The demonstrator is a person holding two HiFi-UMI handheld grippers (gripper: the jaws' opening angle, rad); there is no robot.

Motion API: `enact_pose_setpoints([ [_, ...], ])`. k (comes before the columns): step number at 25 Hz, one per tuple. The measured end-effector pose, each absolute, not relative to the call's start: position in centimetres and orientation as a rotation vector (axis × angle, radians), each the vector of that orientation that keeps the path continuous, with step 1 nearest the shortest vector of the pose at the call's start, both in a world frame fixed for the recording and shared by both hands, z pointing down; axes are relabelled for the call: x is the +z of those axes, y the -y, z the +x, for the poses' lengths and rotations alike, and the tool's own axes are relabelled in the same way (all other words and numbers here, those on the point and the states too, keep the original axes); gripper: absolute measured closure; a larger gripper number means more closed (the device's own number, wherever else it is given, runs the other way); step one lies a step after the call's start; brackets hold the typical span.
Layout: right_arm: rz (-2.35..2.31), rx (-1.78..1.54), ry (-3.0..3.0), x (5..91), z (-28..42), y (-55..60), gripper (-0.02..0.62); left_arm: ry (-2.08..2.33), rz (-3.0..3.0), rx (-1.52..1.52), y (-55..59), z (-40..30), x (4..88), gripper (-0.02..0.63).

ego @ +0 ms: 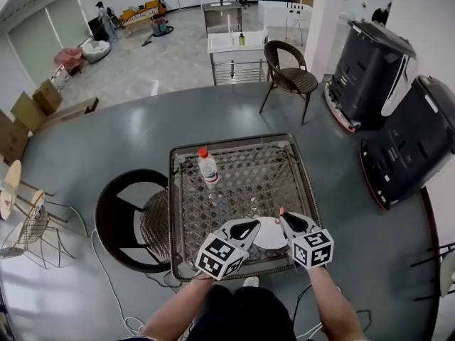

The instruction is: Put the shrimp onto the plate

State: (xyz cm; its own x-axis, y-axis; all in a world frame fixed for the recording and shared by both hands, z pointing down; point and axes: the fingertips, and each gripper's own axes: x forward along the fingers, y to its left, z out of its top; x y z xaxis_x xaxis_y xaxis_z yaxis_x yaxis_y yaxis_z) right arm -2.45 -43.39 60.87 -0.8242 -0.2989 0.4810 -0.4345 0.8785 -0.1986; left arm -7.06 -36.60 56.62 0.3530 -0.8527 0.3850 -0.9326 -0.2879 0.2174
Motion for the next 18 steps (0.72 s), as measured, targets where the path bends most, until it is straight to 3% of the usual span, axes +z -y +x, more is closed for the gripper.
enact_pose_setpoints([
  [11, 0.417, 0.456, 2.334, 73.7, -3.1, 41.2, 0.541, 1.567, 2.075, 0.324, 34.2, -8.6, 62.4, 0.597],
  [18, 0.358, 0.421, 2.204, 77.6, -3.2, 40.3, 0.541, 1.561, 2.019, 0.340, 33.3, -8.4, 63.0, 0.597],
])
